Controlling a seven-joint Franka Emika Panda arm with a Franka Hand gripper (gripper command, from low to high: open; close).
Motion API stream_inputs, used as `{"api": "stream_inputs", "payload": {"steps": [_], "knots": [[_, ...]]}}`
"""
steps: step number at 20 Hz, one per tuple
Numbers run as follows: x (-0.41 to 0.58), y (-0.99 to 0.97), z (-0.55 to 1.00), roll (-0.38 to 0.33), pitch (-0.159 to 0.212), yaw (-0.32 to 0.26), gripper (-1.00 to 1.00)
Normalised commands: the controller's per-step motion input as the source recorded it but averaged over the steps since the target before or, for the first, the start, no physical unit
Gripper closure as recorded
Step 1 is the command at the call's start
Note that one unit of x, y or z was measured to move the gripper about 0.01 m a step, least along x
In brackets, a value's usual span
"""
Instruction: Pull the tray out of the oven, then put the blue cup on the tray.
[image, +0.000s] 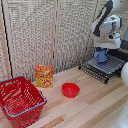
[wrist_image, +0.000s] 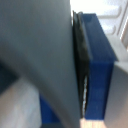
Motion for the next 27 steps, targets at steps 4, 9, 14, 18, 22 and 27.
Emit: {"api": "stream_inputs", "payload": {"steps": [4, 9, 14, 18, 22, 27], "knots": [[0.232, 0.01, 0.0, -0.016, 0.147, -0.029, -1.0], [0.199, 0.01, 0.1, -0.03, 0.104, -0.045, -1.0], [0.122, 0.12, 0.44, -0.094, 0.036, -0.07, -1.0], [0.169, 0.14, 0.6, -0.129, 0.042, -0.076, -1.0], [0.189, 0.12, 0.62, -0.138, 0.054, -0.074, -1.0], [0.209, 0.03, 0.66, -0.102, 0.018, -0.089, -1.0]]}}
